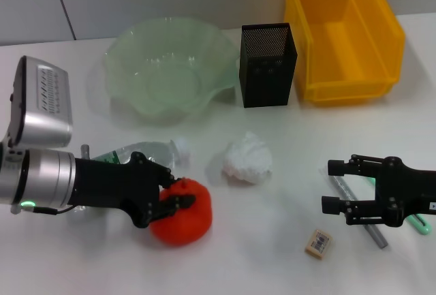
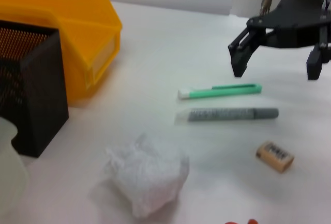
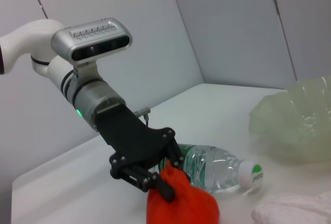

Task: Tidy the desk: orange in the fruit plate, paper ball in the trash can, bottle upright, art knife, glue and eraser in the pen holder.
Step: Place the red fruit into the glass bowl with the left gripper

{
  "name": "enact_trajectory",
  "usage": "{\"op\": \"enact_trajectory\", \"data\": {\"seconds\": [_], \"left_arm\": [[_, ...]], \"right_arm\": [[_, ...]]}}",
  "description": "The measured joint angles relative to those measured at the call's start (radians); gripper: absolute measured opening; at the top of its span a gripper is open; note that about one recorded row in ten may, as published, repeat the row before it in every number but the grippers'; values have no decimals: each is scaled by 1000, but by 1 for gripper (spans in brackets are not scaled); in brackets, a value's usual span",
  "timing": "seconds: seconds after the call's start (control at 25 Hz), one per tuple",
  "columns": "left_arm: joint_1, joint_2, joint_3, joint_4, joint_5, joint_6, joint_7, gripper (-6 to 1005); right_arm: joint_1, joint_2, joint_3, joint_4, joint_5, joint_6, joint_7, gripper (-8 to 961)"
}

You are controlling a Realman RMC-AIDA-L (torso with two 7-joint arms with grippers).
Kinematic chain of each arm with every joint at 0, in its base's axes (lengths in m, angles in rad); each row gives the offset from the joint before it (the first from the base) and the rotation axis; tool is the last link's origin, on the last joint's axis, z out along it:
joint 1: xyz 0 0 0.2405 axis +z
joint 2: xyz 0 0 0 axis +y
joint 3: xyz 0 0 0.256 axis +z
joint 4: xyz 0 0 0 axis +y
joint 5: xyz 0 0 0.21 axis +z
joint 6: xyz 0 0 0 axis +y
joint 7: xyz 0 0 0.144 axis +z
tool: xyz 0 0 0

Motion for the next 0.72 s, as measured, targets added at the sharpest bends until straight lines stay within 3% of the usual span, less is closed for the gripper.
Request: {"op": "enact_trajectory", "data": {"seconds": [0.16,0.36,0.52,0.72], "left_arm": [[-13,-2,-68,-4,-53,95,-7,254],[-19,-4,-157,-15,-232,160,9,171],[-29,-7,-164,-80,-414,84,69,155],[-78,-8,-164,-234,-673,-115,191,134]], "right_arm": [[0,0,-1,0,0,0,0,827],[-4,2,-1,0,0,-1,1,827],[-8,3,0,0,1,-3,1,827],[-9,4,0,0,1,-8,2,827]]}}
